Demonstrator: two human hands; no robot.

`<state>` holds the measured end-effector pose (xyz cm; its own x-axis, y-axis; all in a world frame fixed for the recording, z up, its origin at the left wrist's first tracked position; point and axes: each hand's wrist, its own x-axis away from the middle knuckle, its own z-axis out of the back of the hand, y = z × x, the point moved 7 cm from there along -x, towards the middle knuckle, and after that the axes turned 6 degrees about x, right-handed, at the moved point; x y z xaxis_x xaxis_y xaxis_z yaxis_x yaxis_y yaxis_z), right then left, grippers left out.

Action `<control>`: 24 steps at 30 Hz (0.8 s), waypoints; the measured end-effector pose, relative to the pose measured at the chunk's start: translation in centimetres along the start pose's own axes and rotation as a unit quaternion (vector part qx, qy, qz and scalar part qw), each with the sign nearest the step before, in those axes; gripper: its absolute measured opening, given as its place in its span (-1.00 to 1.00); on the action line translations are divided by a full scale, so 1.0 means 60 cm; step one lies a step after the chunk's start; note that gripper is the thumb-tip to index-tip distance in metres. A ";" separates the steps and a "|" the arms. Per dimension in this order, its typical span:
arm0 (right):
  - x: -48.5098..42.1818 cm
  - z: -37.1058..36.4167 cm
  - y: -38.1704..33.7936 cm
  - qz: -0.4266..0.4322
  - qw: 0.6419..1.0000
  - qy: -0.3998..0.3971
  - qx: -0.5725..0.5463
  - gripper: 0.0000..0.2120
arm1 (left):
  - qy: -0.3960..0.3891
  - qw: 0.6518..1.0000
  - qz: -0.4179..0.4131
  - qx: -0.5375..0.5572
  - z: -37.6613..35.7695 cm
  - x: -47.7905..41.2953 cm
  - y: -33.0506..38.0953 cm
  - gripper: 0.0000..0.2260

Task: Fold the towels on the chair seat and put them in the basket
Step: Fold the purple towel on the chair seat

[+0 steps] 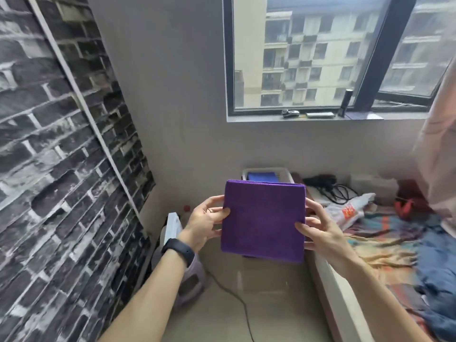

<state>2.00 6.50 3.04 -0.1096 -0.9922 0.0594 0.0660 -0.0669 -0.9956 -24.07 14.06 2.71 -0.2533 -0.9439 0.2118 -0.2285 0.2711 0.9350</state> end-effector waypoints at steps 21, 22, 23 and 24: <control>-0.611 0.211 0.284 -0.273 0.961 -0.027 0.035 -0.52 | 0.098 0.972 0.213 -0.019 -0.095 -0.622 -0.207 -0.76; -0.641 0.212 0.298 -0.285 0.957 -0.030 0.041 -0.53 | 0.100 0.969 0.225 -0.017 -0.092 -0.650 -0.219 -0.76; -0.670 0.213 0.313 -0.296 0.953 -0.031 0.051 -0.54 | 0.102 0.966 0.235 -0.019 -0.088 -0.680 -0.230 -0.76; -0.701 0.214 0.327 -0.306 0.950 -0.033 0.060 -0.55 | 0.105 0.964 0.244 -0.022 -0.083 -0.709 -0.238 -0.76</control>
<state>20.62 45.58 -18.07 -0.1019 -0.7675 0.6329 0.1220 -0.6410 -0.7578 -5.34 49.42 -18.26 -0.1243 -0.7250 0.6774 -0.0895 0.6881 0.7200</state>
